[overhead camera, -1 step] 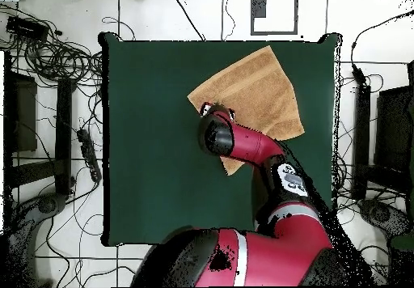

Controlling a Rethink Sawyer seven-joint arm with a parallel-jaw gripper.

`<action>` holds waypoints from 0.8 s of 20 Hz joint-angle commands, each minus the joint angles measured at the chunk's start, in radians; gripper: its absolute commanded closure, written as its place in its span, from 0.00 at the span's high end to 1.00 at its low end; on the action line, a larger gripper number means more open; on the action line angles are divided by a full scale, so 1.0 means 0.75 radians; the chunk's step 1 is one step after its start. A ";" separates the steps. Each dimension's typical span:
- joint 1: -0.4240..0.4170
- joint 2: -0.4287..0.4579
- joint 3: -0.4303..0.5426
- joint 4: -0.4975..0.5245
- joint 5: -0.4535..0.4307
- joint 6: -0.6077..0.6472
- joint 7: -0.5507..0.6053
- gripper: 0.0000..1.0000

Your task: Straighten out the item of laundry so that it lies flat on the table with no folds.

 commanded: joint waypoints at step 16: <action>0.403 -0.117 -0.170 -0.037 0.320 0.447 0.403 0.00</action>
